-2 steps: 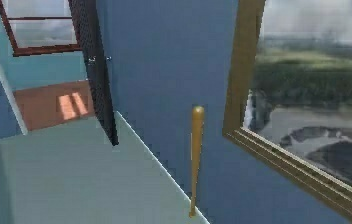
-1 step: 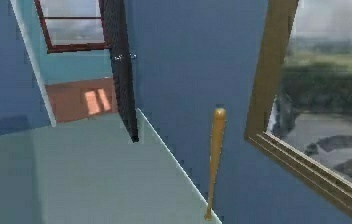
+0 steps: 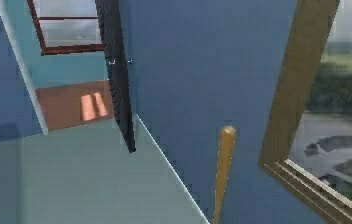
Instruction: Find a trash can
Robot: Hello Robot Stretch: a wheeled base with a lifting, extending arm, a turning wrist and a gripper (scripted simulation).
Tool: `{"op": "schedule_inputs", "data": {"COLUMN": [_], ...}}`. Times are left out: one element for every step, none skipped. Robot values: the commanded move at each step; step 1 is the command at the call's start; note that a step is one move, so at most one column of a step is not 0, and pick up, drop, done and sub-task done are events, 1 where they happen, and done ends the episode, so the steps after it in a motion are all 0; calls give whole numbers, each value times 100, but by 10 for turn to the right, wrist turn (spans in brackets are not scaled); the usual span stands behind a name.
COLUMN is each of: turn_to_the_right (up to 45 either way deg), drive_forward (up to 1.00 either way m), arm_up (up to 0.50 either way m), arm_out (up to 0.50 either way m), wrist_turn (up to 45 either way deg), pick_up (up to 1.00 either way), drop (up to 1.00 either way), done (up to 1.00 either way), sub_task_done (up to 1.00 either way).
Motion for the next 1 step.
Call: {"op": "schedule_inputs", "data": {"turn_to_the_right": [-330], "drive_forward": [0], "arm_up": [0], "arm_out": [0], "wrist_turn": [0], "pick_up": [0], "drop": [0], "done": [0], "sub_task_done": [0]}}
